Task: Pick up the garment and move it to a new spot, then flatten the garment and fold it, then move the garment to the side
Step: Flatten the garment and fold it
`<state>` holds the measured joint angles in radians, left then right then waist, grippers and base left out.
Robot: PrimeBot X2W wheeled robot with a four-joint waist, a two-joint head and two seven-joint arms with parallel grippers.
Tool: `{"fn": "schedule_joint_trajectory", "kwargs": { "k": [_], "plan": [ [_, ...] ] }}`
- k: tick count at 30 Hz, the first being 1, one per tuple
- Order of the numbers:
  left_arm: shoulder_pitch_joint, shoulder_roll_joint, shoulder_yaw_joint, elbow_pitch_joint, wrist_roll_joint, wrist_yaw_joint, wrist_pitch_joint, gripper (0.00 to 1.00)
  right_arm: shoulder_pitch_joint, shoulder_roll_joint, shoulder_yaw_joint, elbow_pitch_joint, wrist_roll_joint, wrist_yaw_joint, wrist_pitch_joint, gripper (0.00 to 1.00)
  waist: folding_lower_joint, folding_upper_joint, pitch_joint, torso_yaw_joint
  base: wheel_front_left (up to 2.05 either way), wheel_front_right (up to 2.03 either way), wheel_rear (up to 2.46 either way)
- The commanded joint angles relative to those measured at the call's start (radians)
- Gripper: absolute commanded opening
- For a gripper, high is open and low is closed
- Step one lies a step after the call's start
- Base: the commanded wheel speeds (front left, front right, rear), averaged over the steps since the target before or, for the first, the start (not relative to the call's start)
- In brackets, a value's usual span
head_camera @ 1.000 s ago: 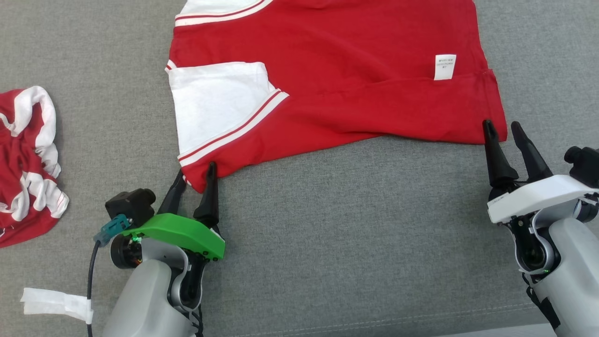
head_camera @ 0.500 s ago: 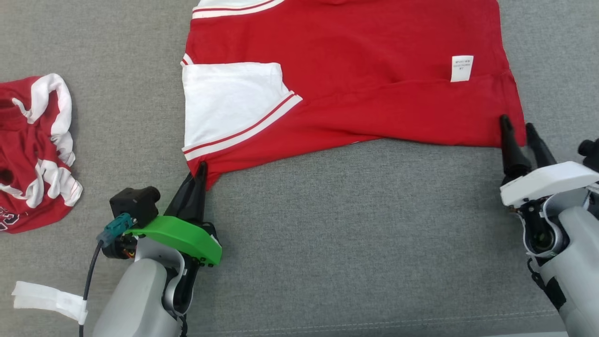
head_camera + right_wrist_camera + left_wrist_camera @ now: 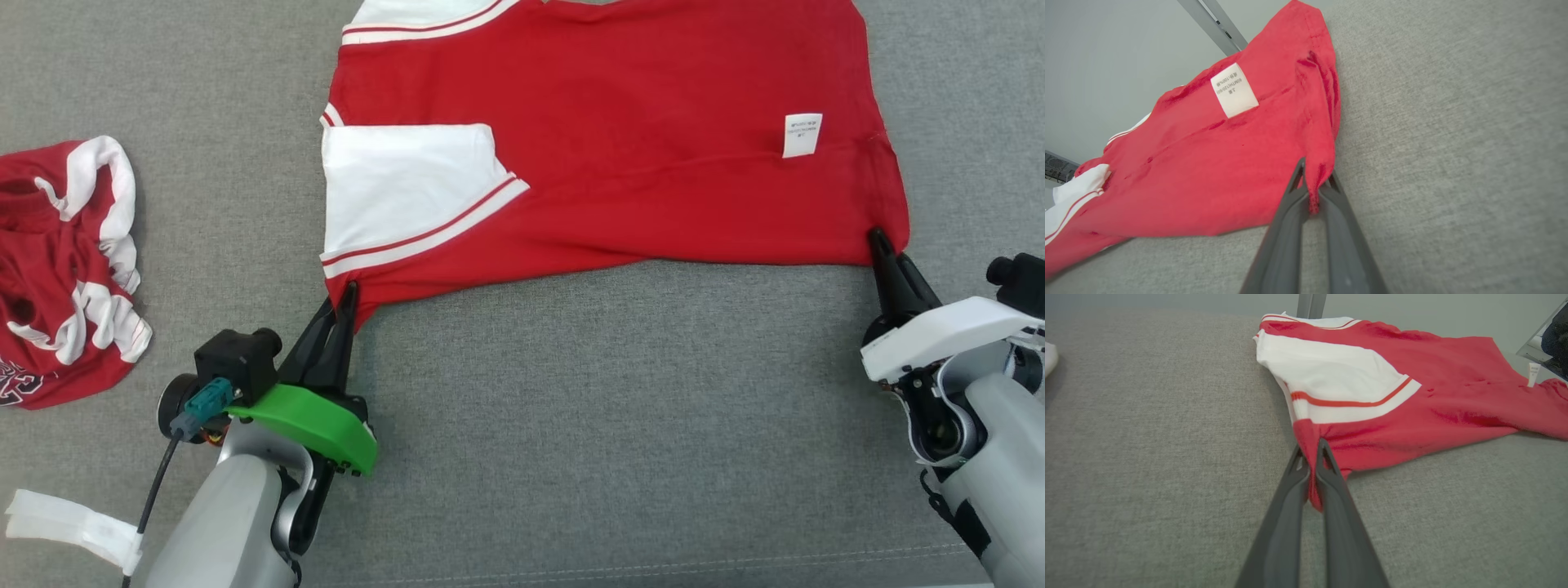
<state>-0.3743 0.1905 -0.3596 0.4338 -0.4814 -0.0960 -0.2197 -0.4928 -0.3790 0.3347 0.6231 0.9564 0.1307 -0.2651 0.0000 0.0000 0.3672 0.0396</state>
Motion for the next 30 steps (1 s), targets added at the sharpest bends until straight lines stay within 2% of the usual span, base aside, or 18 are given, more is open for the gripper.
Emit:
{"fn": "schedule_joint_trajectory", "kwargs": {
  "k": [1, 11, 16, 21, 27, 30],
  "plan": [
    [0.02, 0.023, -0.011, -0.012, 0.016, -0.007, -0.01, 0.0, 0.027, -0.028, -0.003, -0.01, 0.013, 0.0, 0.001, 0.0, 0.0, 0.0, -0.013, -0.004, 0.0, 0.0, 0.0],
    [0.158, 0.117, -0.066, -0.153, 0.006, -0.022, 0.04, 0.0, 0.153, -0.179, 0.082, -0.119, 0.16, -0.001, 0.02, 0.0, 0.0, 0.0, -0.065, -0.007, 0.0, 0.0, 0.0],
    [0.275, 0.141, -0.073, -0.253, -0.021, 0.01, 0.105, 0.0, 0.254, -0.245, 0.084, -0.164, 0.219, -0.001, 0.012, 0.0, 0.0, 0.0, -0.085, -0.004, 0.0, 0.0, 0.0],
    [0.356, 0.151, -0.069, -0.326, -0.051, 0.04, 0.139, 0.0, 0.341, -0.271, 0.067, -0.208, 0.246, -0.001, 0.002, 0.0, 0.0, 0.0, -0.099, -0.009, 0.0, 0.0, 0.0],
    [0.427, 0.153, -0.088, -0.394, -0.063, 0.069, 0.189, 0.0, 0.434, -0.271, 0.056, -0.269, 0.243, -0.001, -0.001, 0.0, 0.0, 0.0, -0.119, -0.02, 0.0, 0.0, 0.0],
    [0.466, 0.145, -0.096, -0.413, -0.106, 0.082, 0.25, 0.0, 0.458, -0.262, 0.046, -0.284, 0.235, -0.001, 0.0, 0.0, 0.0, 0.0, -0.122, -0.029, 0.0, 0.0, 0.0]
  ]
}}
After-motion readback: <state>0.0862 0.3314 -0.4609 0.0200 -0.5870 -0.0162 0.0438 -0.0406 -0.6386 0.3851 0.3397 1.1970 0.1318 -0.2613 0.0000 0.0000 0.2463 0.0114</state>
